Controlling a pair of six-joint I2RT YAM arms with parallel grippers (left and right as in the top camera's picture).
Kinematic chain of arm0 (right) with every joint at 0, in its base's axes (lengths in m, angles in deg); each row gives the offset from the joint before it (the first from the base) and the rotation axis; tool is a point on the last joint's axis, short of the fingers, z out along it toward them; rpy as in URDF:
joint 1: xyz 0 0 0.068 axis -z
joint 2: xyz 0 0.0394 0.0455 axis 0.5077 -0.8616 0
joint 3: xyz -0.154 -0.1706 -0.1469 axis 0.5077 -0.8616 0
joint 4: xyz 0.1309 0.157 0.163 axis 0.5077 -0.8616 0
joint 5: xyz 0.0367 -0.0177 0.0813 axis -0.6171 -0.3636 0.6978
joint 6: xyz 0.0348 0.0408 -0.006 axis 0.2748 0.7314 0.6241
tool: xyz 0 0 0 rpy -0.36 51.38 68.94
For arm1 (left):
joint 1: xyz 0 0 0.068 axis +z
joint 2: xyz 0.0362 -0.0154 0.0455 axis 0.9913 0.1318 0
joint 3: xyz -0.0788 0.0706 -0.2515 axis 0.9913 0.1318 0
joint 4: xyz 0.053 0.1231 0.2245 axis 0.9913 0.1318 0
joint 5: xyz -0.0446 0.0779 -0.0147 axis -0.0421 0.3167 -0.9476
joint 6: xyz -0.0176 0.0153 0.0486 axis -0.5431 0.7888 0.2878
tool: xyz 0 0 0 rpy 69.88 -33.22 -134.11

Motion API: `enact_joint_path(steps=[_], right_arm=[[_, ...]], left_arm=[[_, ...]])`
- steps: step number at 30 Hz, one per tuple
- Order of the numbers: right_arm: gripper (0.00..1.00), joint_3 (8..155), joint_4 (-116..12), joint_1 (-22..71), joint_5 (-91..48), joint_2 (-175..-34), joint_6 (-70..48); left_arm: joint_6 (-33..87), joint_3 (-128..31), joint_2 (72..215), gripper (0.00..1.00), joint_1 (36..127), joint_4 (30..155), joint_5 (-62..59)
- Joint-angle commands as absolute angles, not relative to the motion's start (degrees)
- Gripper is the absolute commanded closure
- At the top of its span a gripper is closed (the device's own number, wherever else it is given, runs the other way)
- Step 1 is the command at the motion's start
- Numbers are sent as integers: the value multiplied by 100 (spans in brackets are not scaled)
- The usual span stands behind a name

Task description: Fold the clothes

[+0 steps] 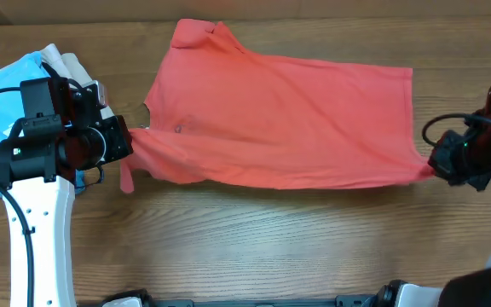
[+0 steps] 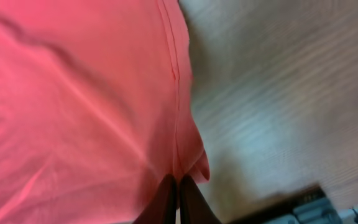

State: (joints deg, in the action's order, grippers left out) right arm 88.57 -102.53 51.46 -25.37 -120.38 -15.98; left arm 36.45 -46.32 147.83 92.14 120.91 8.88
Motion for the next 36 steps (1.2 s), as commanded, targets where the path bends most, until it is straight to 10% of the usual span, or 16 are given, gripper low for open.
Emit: enact_joint_path(steps=[1,5,8,36], right_arm=[[95,8833,-9787,5148,-2553,-12548,-1625],[94,8833,-8144,5141,-1796,-13352,-1622],[53,8833,-7276,5137,-1261,-13879,-1618],[60,8830,-6819,4695,-1410,-14799,-1815]], left_arm=[[3735,-4684,14910,96,9177,12010,982],[3735,-4684,15129,96,9175,11962,978],[3735,-4682,15367,96,9175,11879,965],[3647,-4680,16101,96,8801,11451,969]])
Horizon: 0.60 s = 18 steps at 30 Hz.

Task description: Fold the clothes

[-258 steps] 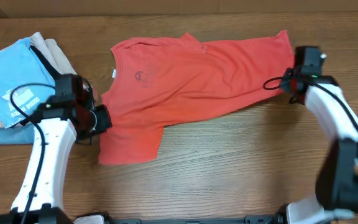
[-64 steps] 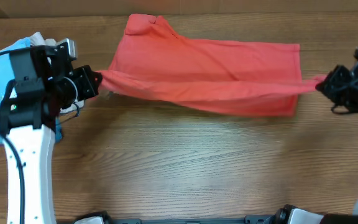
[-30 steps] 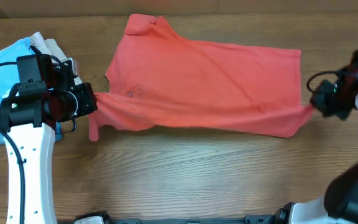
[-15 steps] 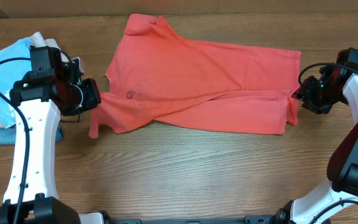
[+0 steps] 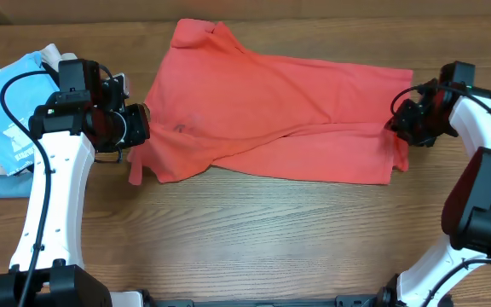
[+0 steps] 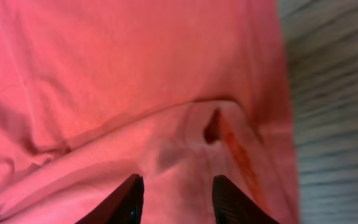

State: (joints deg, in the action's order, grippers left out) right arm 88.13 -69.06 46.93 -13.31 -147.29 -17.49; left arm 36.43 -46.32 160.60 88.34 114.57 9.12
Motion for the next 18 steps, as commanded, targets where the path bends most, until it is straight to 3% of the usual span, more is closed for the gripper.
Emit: enact_joint_path(steps=[1,18], right_arm=[[60,8830,-6788,4695,-1462,-14834,-1815],[62,8830,-6513,4689,-1860,-15002,-1819]], left_arm=[[3647,-4680,16101,96,8801,11442,969],[3645,-4680,16101,96,8801,11453,967]])
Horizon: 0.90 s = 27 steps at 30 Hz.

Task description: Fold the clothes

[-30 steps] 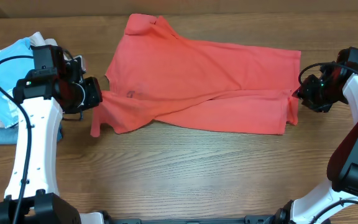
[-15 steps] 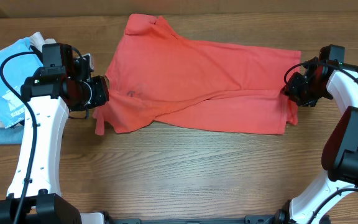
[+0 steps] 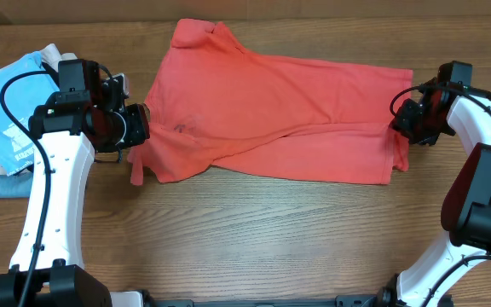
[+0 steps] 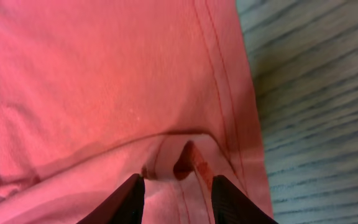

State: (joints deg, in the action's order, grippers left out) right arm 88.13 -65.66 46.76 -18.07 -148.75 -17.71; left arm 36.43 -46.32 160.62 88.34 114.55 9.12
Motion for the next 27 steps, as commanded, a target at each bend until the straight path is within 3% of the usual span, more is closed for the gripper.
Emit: enact_joint_path(steps=[1,19,27], right_arm=[[64,8830,-6507,4682,-1847,-15022,-1819],[65,8830,-6297,4556,-1816,-15278,-1922],[73,8830,-6126,4556,-1536,-15278,-1926]], left_arm=[[3645,-4680,16101,96,8801,11451,969],[3647,-4680,16101,96,8801,11444,982],[3647,-4680,16101,96,8801,11451,982]])
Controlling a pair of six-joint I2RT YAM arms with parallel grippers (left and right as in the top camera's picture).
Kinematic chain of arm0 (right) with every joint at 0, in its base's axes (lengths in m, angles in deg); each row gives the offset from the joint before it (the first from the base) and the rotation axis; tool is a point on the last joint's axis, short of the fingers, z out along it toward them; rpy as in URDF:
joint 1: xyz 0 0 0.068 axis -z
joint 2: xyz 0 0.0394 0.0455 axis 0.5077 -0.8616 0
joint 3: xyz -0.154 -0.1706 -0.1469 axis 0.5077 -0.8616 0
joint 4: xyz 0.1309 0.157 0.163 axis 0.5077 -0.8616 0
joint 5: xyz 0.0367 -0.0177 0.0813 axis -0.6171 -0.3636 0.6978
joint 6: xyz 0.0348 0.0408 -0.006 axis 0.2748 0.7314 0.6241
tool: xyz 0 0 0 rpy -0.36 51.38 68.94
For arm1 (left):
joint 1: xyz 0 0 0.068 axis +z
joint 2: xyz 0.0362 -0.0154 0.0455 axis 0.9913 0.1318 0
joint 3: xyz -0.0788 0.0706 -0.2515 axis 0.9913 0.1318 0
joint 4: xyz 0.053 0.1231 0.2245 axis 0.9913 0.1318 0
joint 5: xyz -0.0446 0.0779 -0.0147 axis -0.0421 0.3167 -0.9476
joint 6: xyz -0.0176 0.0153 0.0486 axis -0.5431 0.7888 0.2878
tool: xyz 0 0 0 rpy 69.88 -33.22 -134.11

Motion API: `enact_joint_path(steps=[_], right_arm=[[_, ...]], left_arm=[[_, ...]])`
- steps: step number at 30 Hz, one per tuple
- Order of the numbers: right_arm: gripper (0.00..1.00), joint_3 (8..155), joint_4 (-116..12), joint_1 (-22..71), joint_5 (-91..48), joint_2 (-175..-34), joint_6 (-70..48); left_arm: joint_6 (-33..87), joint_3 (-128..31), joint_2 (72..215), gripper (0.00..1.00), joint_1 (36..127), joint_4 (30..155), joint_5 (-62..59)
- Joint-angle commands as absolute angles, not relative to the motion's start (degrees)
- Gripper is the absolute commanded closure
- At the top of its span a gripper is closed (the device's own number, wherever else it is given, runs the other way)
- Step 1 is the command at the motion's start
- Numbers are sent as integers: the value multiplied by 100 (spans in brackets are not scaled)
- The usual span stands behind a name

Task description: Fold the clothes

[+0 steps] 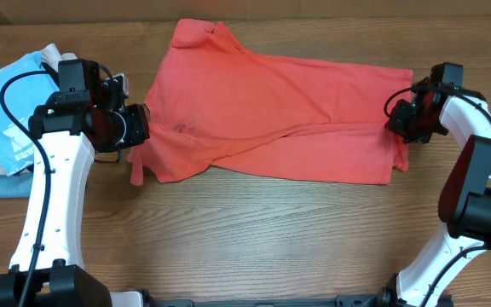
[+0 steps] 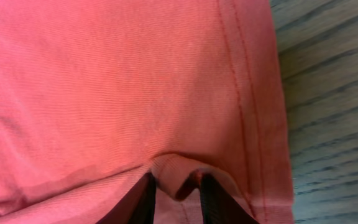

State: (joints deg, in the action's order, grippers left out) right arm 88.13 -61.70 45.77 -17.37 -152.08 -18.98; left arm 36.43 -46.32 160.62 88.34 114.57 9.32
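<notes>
A red short-sleeved shirt lies spread across the table, its front edge folded back up over its middle. At the shirt's right hem my right gripper rests on the cloth. In the right wrist view that gripper is open, its dark fingers set close on either side of a raised fold of the red shirt. My left gripper sits at the shirt's left edge by the sleeve, which trails toward the front. Whether it holds the cloth cannot be made out.
A pile of light blue and white clothes lies at the table's left edge behind the left arm. Bare wooden table runs along the front, and wood shows just right of the hem.
The right gripper's fingers stand closer together than before, with a ridge of the hem's cloth bunched between them. It has shifted slightly along the hem. The left arm and the shirt's shape are unchanged.
First both grippers held the shirt stretched by its front corners, the right one shut on the hem. Then the front edge lay folded back over the shirt and the right gripper was open above the fold. It stayed open there, and now its fingers have narrowed around a ridge.
</notes>
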Motion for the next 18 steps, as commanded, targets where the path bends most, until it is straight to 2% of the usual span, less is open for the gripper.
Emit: enact_joint_path(steps=[1,6,10,13,18], right_arm=[[73,8830,-6124,4556,-1515,-15278,-1926],[83,8830,-6082,4556,-1517,-15278,-1924],[87,8830,-6045,4556,-1517,-15278,-1924],[96,8830,-6023,4556,-1519,-15278,-1924],[96,8872,-6251,4558,-1515,-15234,-1920]], left_arm=[[3647,-4680,16101,96,8801,11451,982],[3647,-4680,16101,96,8801,11453,982],[3647,-4680,16101,96,8801,11453,982],[3647,-4680,16101,96,8801,11451,984],[3645,-4682,16099,96,8801,11433,982]])
